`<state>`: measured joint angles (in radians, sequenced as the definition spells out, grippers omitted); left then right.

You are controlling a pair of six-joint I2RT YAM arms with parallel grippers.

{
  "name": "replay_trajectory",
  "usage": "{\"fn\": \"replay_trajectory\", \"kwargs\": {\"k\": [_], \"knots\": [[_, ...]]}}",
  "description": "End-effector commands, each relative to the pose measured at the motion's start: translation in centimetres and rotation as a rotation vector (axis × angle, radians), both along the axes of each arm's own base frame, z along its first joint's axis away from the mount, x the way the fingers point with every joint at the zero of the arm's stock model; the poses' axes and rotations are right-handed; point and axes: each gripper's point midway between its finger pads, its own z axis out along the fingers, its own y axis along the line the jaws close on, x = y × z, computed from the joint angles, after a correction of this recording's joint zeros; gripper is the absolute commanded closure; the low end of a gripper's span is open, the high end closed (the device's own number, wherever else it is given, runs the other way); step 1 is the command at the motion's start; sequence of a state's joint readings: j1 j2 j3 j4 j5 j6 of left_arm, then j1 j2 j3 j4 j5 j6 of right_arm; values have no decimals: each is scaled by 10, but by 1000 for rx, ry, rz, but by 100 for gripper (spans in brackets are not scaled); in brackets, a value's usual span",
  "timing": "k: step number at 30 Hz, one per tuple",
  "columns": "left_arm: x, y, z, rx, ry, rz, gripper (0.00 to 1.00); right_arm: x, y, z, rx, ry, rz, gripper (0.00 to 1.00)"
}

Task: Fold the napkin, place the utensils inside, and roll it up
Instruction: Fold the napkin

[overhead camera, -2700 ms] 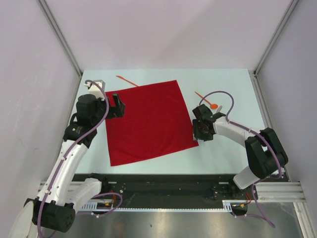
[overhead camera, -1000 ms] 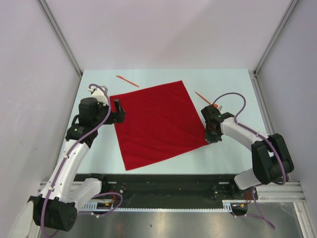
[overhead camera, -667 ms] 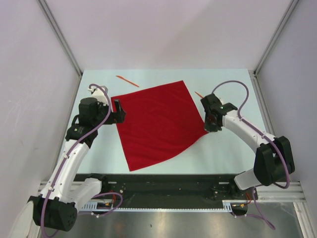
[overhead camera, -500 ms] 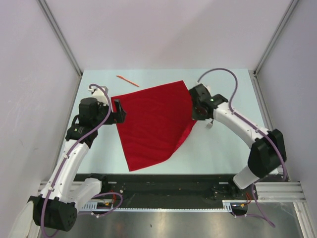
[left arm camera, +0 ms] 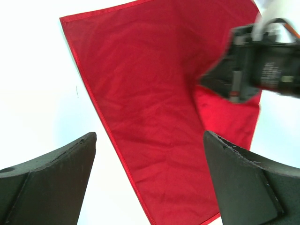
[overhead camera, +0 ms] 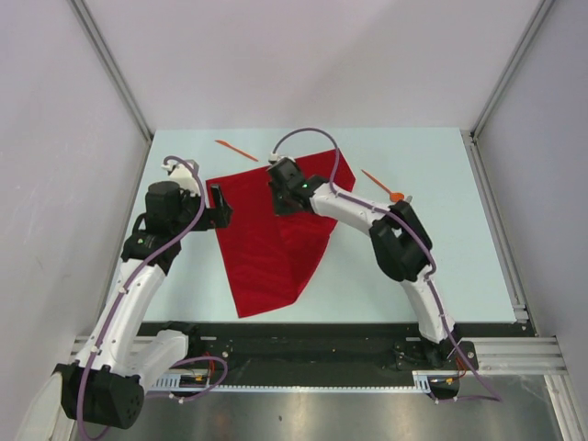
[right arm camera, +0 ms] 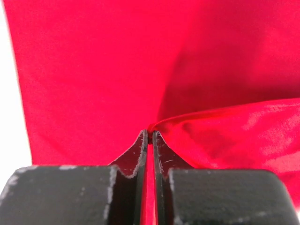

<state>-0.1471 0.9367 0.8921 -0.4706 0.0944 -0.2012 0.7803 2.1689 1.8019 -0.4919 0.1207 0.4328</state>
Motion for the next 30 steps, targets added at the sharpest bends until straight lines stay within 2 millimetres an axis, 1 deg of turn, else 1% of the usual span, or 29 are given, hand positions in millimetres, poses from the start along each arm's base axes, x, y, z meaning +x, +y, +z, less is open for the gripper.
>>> {"fn": "replay_trajectory", "kwargs": {"k": [1,2,3,4,5,7,8,9,10,11,12,13,15,16,17,18,19,22,24,30], "knots": [[5,6,7,-2,-43,24,0,29,67,34,230,-106,70,100],[5,7,7,-1,-43,29,0,34,77,29,261,-110,69,100],[5,7,6,1,-40,28,0,32,87,27,298,-96,94,100],[5,7,6,0,-40,32,0,33,94,28,328,-96,104,100],[5,7,7,-1,-41,31,0,37,106,30,386,-109,124,100],[5,8,6,0,-40,33,0,38,121,34,468,-100,134,100],[5,9,5,1,-37,38,0,38,133,47,532,-119,168,100],[5,10,5,1,-37,39,0,40,141,40,566,-109,165,100],[5,10,5,0,-37,40,0,40,147,41,591,-110,171,100],[6,11,6,1,-40,44,0,44,154,49,632,-135,181,100],[5,11,5,-1,-35,43,0,47,160,44,649,-136,179,100],[6,11,5,-2,-36,44,0,48,165,46,674,-136,175,100],[6,11,5,-1,-37,43,0,53,175,57,722,-161,179,100],[6,12,5,-1,-37,44,0,55,177,47,733,-144,166,100],[6,12,4,-2,-35,43,0,57,180,48,755,-150,169,100],[6,12,5,-2,-36,45,0,60,184,56,778,-163,170,100],[6,12,4,-4,-35,44,0,61,187,48,792,-156,164,100],[6,12,3,-5,-31,44,0,64,193,51,827,-171,157,100],[6,11,4,-10,-32,41,0,67,196,46,845,-176,143,100],[6,12,3,-11,-29,42,0,72,205,44,890,-203,112,100]]}}
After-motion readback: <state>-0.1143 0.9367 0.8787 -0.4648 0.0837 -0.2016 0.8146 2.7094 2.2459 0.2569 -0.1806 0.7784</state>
